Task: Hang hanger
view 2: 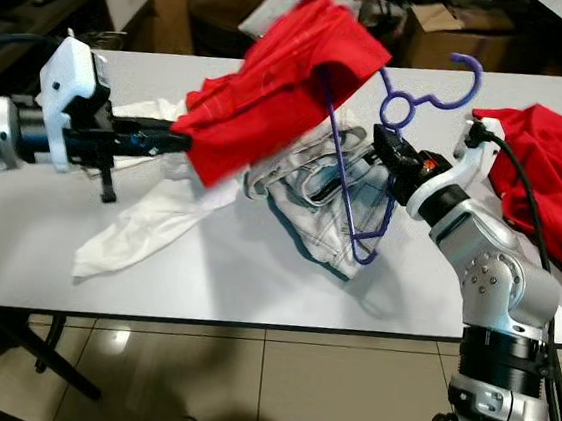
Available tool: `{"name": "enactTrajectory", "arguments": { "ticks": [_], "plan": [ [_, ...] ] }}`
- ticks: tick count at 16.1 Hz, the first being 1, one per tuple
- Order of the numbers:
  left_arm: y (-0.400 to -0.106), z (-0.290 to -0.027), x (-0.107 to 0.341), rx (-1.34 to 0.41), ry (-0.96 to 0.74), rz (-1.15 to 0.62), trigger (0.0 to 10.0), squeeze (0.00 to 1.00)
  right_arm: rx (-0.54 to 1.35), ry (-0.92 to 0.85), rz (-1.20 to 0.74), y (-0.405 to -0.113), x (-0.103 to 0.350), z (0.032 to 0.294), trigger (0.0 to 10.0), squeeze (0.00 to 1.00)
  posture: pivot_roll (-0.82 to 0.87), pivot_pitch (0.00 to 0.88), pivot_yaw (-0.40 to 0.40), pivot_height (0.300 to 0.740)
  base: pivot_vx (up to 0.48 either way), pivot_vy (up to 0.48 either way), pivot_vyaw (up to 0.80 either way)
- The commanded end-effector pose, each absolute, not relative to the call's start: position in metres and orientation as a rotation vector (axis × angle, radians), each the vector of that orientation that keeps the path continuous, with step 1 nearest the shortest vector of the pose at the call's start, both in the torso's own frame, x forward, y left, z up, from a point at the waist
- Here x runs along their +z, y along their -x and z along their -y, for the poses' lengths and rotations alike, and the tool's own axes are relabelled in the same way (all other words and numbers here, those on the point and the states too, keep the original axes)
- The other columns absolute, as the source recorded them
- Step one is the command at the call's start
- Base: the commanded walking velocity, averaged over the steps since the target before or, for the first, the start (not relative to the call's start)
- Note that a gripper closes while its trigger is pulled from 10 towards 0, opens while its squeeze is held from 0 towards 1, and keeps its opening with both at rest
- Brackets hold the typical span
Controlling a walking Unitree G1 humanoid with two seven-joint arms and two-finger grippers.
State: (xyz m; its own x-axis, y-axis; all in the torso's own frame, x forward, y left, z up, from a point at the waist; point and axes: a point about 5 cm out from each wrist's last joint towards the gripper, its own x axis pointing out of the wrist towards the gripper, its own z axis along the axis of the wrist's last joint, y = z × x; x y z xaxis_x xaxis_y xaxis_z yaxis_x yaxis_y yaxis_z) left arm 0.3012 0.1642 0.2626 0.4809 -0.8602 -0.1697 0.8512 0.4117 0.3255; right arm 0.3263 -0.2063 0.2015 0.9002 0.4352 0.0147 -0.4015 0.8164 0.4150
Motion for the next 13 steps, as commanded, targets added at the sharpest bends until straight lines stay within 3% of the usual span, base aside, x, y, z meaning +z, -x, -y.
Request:
{"name": "enactTrajectory", "arguments": {
  "ticks": [1, 6, 9, 11, 13],
  "plan": [
    [-0.303, -0.152, 0.257, -1.053, -0.366, 0.039, 0.0, 0.00, 0.447, -0.460, -0.164, -0.320, 0.184, 0.197, 10.0, 0.00, -0.05, 0.000, 0.085, 0.740, 0.000, 0.000, 0.00],
    [-0.308, -0.129, 0.255, -1.036, -0.332, 0.072, 0.0, 0.00, 0.413, -0.647, -0.261, -0.308, 0.158, 0.175, 10.0, 0.00, -0.06, 0.000, 0.099, 0.740, 0.000, 0.000, 0.00],
    [-0.303, -0.125, 0.247, -1.098, -0.430, 0.059, 0.0, 0.00, 0.317, -0.821, -0.243, -0.313, 0.155, 0.173, 10.0, 0.00, -0.07, 0.000, 0.107, 0.740, 0.000, 0.000, 0.00],
    [-0.293, -0.121, 0.228, -1.209, -0.571, -0.012, 0.0, 0.00, 0.311, -1.051, -0.150, -0.329, 0.169, 0.174, 10.0, 0.00, -0.07, 0.000, 0.108, 0.740, 0.000, 0.000, 0.00],
    [-0.291, -0.118, 0.219, -1.242, -0.640, -0.037, 0.0, 0.00, 0.315, -1.126, -0.123, -0.337, 0.173, 0.176, 10.0, 0.00, -0.07, 0.000, 0.108, 0.740, 0.000, 0.000, 0.00]
  ]
}}
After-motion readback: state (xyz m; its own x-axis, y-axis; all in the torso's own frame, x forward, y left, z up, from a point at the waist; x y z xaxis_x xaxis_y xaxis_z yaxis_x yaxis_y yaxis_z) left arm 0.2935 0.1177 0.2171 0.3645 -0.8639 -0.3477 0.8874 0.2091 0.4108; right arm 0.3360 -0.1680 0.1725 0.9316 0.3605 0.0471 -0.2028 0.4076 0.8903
